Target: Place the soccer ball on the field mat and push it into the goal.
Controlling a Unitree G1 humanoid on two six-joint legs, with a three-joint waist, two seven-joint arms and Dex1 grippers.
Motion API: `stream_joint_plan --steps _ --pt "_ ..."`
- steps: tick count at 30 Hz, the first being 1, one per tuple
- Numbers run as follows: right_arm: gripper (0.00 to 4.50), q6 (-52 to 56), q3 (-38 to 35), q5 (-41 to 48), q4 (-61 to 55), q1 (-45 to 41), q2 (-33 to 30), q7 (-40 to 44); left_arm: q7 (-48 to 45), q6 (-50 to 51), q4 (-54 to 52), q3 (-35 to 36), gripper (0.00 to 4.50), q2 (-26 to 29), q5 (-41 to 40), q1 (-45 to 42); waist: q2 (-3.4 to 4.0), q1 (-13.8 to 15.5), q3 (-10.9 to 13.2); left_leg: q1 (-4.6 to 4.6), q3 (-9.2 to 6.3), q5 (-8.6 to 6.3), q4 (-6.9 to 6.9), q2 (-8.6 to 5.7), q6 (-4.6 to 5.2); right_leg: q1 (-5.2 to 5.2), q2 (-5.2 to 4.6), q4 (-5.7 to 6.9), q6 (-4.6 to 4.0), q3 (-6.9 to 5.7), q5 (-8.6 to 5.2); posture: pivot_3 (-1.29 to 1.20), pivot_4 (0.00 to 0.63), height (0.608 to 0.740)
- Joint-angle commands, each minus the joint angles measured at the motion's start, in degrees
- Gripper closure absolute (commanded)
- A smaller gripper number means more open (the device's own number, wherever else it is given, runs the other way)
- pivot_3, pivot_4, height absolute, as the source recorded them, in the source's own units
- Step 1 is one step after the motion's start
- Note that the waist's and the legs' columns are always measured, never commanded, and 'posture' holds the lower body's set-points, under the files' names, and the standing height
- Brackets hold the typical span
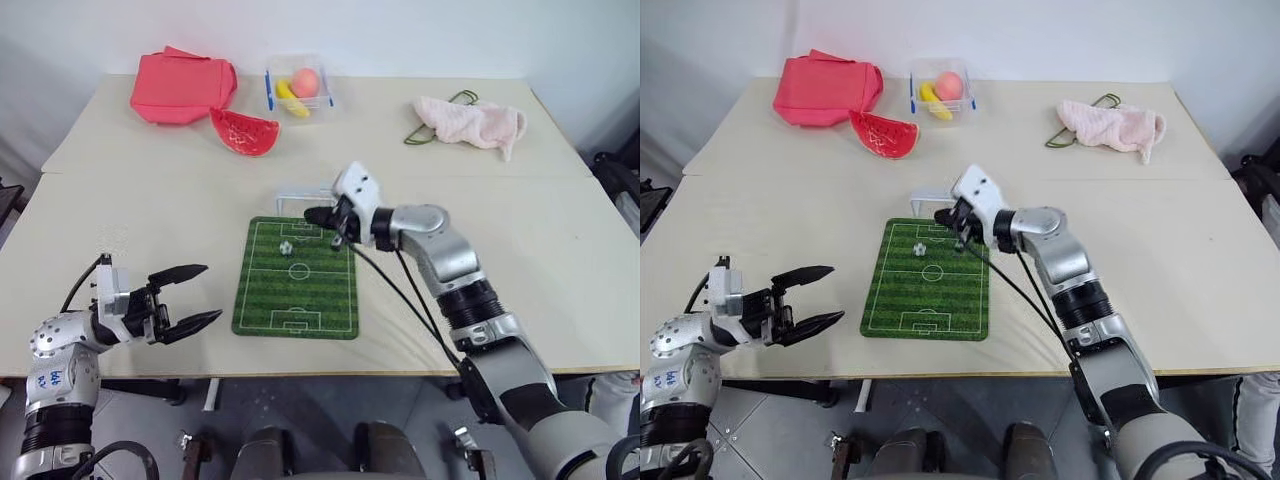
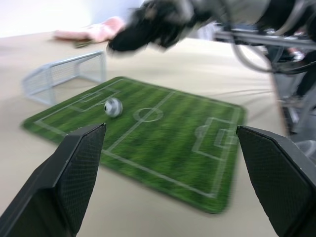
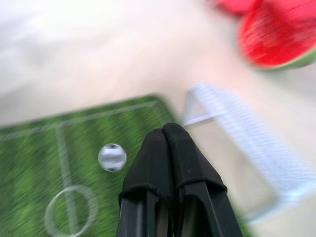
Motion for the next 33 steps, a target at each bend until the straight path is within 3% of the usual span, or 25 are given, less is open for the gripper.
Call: stream_joint_plan --steps 1,8,11,13,16,25,33 --pt "4.45 -0.3 -3.8 2.7 -2.6 -0.8 -0.7 -0.7 2.3 -0.8 1.3 1.1 0.00 0.6 1.0 -1.4 0.00 -0.3 0.0 -0.01 0.00 0.00 0.00 -0.01 0.00 -0.01 0.00 -0.01 0.00 0.00 0.00 0.00 0.150 0.740" --pt "4.45 1.7 -6.5 6.1 -7.6 1.0 -5.4 2.8 3.8 -1.9 4.0 1.0 0.00 0.9 2.4 -4.0 0.00 -0.8 0.0 -0.01 -0.01 0.00 0.00 -0.01 0.00 -0.01 -0.02 0.01 0.00 0.02 0.00 0.00 0.150 0.740" --pt "4.45 1.7 -6.7 7.3 -10.2 6.1 -12.0 9.6 7.0 -2.4 5.1 2.0 0.00 0.7 2.9 -5.0 -0.01 -0.7 0.0 -0.01 -0.06 0.00 -0.01 0.00 0.00 0.00 -0.01 0.03 0.00 0.00 0.00 0.00 0.150 0.740" --pt "4.07 2.3 -8.5 11.3 -10.9 11.1 -16.8 17.5 9.3 -1.8 5.4 2.5 0.00 1.0 3.5 -4.9 -0.03 -0.1 0.0 -0.04 -0.10 -0.01 -0.01 -0.02 0.02 0.02 -0.05 0.01 0.00 0.02 0.00 0.00 0.150 0.740" --pt "3.25 -2.8 -11.3 11.1 -7.4 15.6 -20.0 17.8 13.0 0.6 4.7 4.0 0.00 0.9 2.8 -4.5 -0.05 0.3 0.0 -0.04 -0.01 -0.06 0.00 -0.06 0.11 0.04 -0.08 -0.09 0.00 0.03 0.00 0.00 0.150 0.740" --pt "0.07 -12.0 -16.6 13.5 -1.8 22.2 -23.1 23.3 16.4 8.6 -0.6 5.0 0.00 2.2 2.1 -0.6 -0.07 -0.1 0.1 0.02 0.20 -0.04 0.00 0.01 0.07 0.06 -0.04 -0.29 0.00 0.04 0.00 0.00 0.150 0.740" --pt "0.03 -12.0 -14.5 13.8 -3.6 22.1 -22.5 24.1 24.8 14.3 -4.0 6.5 0.00 3.7 4.4 1.3 -0.07 0.6 0.1 0.02 0.20 -0.04 0.04 0.21 0.07 0.08 -0.05 -0.30 0.00 0.10 0.00 0.00 0.150 0.740"
